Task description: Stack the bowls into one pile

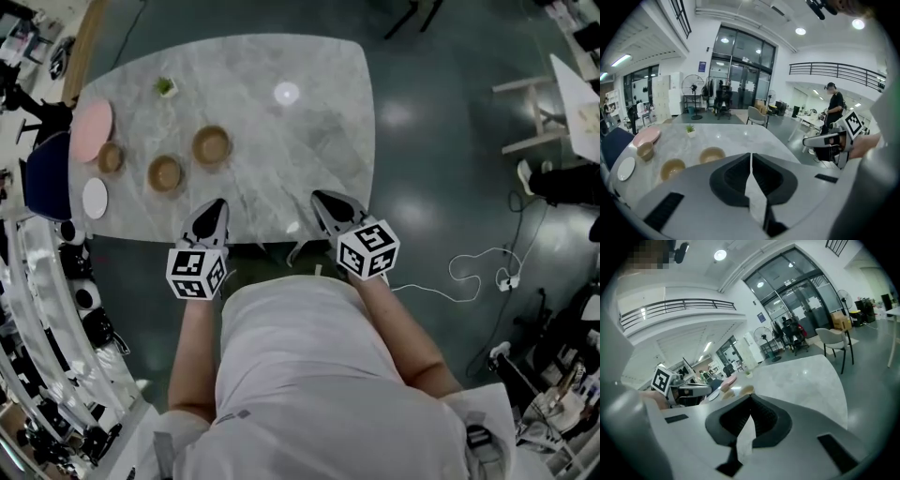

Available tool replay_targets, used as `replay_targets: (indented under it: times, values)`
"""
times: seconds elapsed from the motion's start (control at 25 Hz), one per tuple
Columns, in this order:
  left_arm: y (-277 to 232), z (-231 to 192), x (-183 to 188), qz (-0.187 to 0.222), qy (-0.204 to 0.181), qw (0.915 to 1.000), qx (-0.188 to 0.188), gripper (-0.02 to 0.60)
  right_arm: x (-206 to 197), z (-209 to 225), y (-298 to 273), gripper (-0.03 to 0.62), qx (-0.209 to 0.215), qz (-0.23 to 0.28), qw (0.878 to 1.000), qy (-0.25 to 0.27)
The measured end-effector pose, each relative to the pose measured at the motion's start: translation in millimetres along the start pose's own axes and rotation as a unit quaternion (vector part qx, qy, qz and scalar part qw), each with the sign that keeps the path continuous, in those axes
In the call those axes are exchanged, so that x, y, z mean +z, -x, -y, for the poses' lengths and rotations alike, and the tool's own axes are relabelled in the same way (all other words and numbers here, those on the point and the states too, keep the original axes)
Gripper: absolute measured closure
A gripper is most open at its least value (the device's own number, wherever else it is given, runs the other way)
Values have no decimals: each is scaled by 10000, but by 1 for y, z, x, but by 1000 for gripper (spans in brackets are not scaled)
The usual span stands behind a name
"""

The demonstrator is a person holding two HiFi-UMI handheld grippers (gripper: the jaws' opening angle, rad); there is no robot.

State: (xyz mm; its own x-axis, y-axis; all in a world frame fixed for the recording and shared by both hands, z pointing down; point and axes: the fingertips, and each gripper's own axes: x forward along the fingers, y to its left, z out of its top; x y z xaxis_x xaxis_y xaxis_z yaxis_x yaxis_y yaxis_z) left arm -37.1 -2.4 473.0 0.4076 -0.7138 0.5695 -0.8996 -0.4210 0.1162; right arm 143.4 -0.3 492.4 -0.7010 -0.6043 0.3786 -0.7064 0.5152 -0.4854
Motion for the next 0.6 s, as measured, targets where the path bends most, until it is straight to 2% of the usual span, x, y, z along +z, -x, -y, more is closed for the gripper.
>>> replay_targets:
  times: [0.32, 0.6]
  values:
    - [10, -61, -17, 1, 513, 9970, 579, 578, 9, -15, -41, 585, 223, -352, 9986, 311]
    - [29, -134, -33, -11, 794, 9924, 944, 576, 11, -34, -75, 585, 61, -555, 9977, 397]
